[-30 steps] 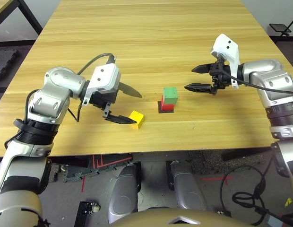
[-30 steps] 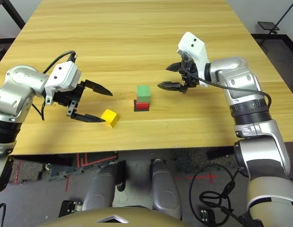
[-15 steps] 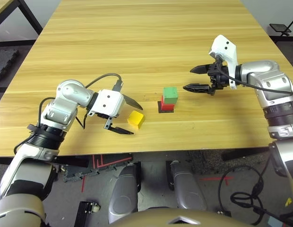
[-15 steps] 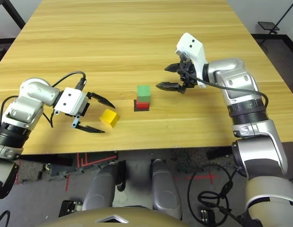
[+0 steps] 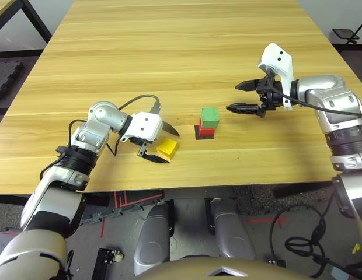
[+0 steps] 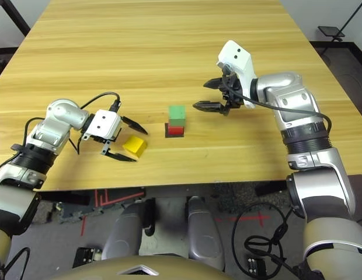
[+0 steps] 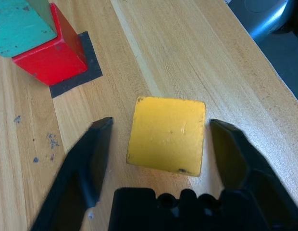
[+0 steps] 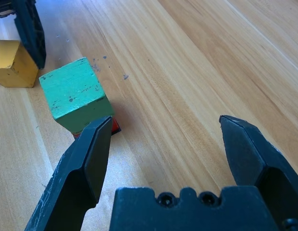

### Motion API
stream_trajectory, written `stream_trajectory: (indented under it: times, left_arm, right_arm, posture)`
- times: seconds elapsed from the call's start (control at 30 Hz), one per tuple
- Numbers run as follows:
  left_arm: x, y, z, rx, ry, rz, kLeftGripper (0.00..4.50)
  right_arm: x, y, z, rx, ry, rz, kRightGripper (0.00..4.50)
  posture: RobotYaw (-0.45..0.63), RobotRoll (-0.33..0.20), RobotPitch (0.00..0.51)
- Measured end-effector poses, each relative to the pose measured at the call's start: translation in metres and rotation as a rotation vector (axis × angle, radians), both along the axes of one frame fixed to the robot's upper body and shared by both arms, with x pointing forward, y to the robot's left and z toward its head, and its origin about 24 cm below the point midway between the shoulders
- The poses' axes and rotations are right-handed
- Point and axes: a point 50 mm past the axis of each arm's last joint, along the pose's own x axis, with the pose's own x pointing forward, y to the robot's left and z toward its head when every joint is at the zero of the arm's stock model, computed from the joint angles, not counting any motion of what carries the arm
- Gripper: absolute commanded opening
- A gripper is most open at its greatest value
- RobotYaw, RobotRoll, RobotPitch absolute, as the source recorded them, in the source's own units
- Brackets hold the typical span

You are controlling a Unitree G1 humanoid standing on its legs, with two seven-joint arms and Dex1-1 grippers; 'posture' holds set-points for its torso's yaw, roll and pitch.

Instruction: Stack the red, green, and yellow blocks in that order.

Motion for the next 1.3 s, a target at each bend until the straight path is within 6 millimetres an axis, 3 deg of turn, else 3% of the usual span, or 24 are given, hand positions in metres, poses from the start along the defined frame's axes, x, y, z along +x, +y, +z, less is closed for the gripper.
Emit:
stream_trajectory:
  times: [0.1,0.13,0.5,0.9,1.3]
  left_arm:
    - [0.001,0.0,0.002,-0.005,-0.001,-0.001,2.07]
    - [0.001,-0.001,0.003,-0.005,-0.006,-0.003,1.99]
    - [0.002,-0.002,0.005,-0.005,0.03,0.017,2.0]
    - [-0.004,-0.027,0.057,-0.083,0.108,0.113,2.0]
    - [0.014,-0.041,0.093,-0.132,0.05,0.268,2.0]
  right_arm:
    - [0.0,0.0,0.0,0.0,0.0,-0.001,4.5]
    - [0.0,0.0,0.0,0.0,0.0,-0.001,4.5]
    - [0.0,0.0,0.0,-0.001,0.0,-0.003,4.5]
    - [0.001,0.001,-0.001,0.004,-0.005,-0.007,4.5]
    - [0.003,0.005,-0.004,0.017,-0.011,0.0,4.5]
  posture:
    - [0.2,-0.009,0.172]
    - [0.21,-0.01,0.173]
    - [0.21,-0.01,0.175]
    - [0.22,0.012,0.162]
    - [0.22,0.023,0.146]
